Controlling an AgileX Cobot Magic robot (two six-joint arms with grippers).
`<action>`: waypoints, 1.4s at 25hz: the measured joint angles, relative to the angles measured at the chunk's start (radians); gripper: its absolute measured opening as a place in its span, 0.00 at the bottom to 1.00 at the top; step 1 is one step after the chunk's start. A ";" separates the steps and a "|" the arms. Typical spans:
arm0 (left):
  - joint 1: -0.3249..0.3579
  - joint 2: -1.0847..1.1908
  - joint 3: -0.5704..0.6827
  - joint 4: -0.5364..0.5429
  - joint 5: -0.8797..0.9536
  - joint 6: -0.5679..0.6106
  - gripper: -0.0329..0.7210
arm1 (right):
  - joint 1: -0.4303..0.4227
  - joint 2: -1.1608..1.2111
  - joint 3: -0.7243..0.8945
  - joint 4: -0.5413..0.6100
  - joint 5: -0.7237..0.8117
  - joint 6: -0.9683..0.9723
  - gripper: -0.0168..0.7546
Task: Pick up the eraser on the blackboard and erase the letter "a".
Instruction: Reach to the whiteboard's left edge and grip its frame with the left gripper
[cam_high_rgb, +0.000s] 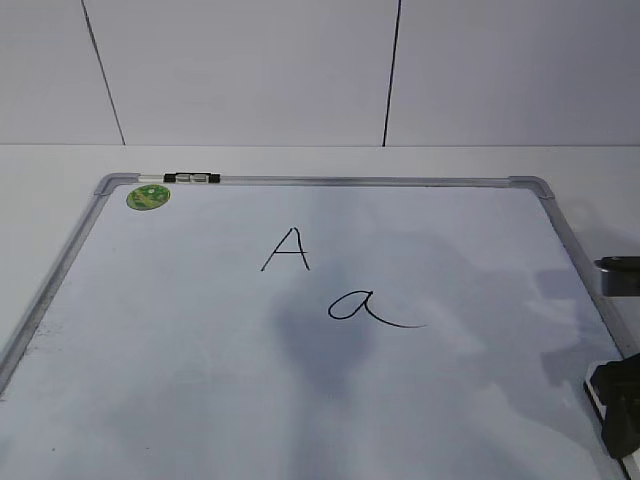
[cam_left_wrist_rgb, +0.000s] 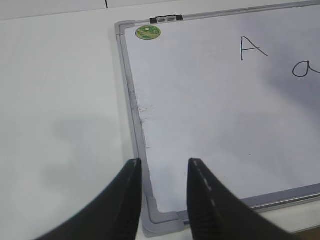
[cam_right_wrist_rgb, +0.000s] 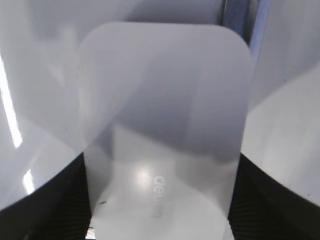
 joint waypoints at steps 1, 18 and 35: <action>0.000 0.000 0.000 0.000 0.000 0.000 0.36 | 0.000 0.000 0.000 0.000 0.000 0.000 0.76; 0.000 0.000 0.000 0.000 0.000 0.000 0.36 | 0.000 0.004 -0.010 0.000 0.017 0.000 0.76; 0.000 0.000 0.000 -0.013 0.000 0.000 0.36 | 0.000 -0.060 -0.083 0.009 0.123 0.000 0.75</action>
